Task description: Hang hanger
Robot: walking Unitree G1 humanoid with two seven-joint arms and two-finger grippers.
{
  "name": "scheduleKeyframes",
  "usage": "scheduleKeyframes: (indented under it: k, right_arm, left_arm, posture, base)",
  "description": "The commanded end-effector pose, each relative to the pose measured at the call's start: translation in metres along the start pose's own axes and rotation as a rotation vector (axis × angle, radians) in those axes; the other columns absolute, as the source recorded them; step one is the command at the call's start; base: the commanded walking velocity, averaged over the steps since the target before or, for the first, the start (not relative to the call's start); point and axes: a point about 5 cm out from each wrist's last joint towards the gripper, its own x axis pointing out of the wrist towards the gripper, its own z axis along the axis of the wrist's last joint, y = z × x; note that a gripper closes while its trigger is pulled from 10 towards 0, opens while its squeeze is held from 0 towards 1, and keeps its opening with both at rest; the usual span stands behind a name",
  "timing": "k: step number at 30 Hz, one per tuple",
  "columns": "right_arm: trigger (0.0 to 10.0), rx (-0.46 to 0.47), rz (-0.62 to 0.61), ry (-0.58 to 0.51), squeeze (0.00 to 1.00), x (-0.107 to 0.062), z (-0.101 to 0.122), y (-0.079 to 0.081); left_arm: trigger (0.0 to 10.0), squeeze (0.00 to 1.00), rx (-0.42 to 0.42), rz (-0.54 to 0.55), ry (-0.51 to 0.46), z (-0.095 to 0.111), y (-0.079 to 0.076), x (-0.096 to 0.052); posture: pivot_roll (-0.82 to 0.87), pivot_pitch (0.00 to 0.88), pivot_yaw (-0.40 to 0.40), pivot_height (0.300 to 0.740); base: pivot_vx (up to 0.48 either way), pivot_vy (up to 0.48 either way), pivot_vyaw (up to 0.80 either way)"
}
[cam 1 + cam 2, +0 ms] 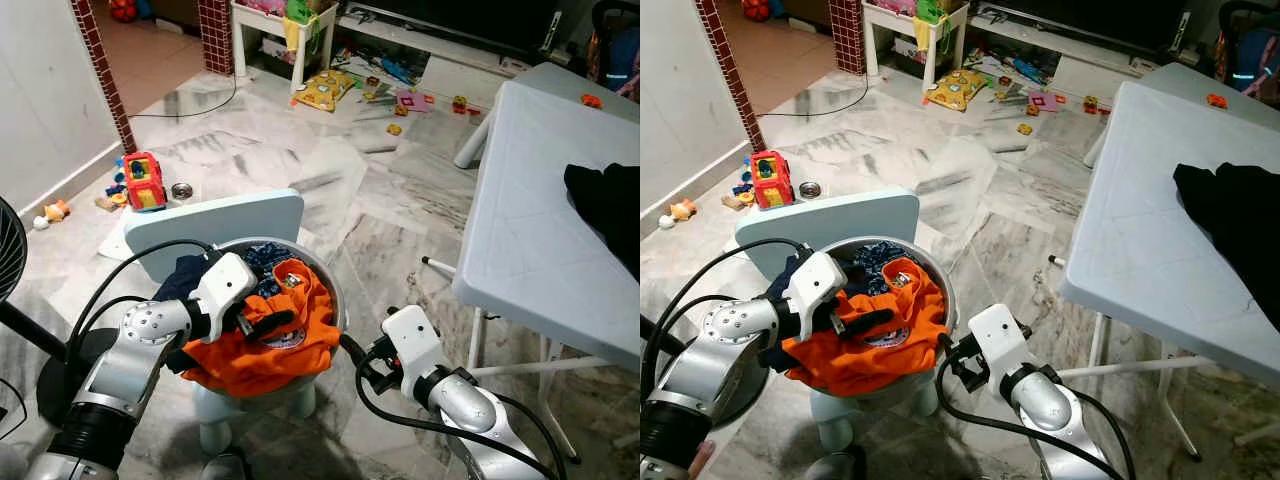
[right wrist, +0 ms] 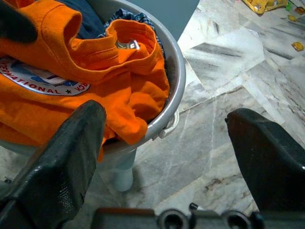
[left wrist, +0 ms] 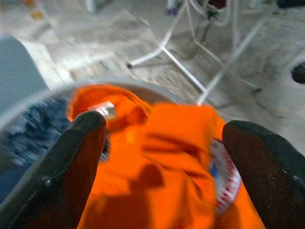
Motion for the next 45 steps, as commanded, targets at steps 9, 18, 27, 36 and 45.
scheduleKeyframes:
  k: [9,18,27,36,45]
  right_arm:
    - [10.0,-0.01,-0.016,0.009,0.0,-0.002,-0.002,-0.004]
    - [10.0,-0.009,-0.018,0.013,0.0,-0.003,-0.003,-0.003]
    - [10.0,-0.012,-0.02,0.012,0.0,-0.003,-0.003,-0.003]
    - [10.0,-0.013,-0.02,0.012,0.0,-0.002,-0.004,-0.003]
    - [10.0,-0.017,-0.019,0.009,0.0,0.0,-0.003,-0.004]
  left_arm:
    - [0.0,0.0,-0.073,-0.079,0.051,-0.012,-0.003,0.003]
    - [0.0,0.0,0.087,-0.047,0.097,-0.013,0.008,-0.001]
    - [0.0,0.0,0.213,-0.021,0.079,-0.013,0.012,-0.003]
    - [0.0,0.0,0.244,-0.007,0.041,-0.013,0.015,-0.005]
    - [0.0,0.0,0.263,0.059,-0.074,-0.002,0.017,-0.004]
  posture:
    - [0.11,0.114,-0.106,0.74]
    - [0.11,0.114,-0.102,0.74]
    - [0.11,0.114,-0.1,0.74]
    - [0.11,0.113,-0.1,0.74]
    - [0.12,0.11,-0.104,0.74]
  base:
    - [0.0,0.0,0.0]
    - [0.0,0.0,0.0]
    - [0.0,0.0,0.0]
    - [0.0,0.0,0.0]
    - [0.0,0.0,0.0]
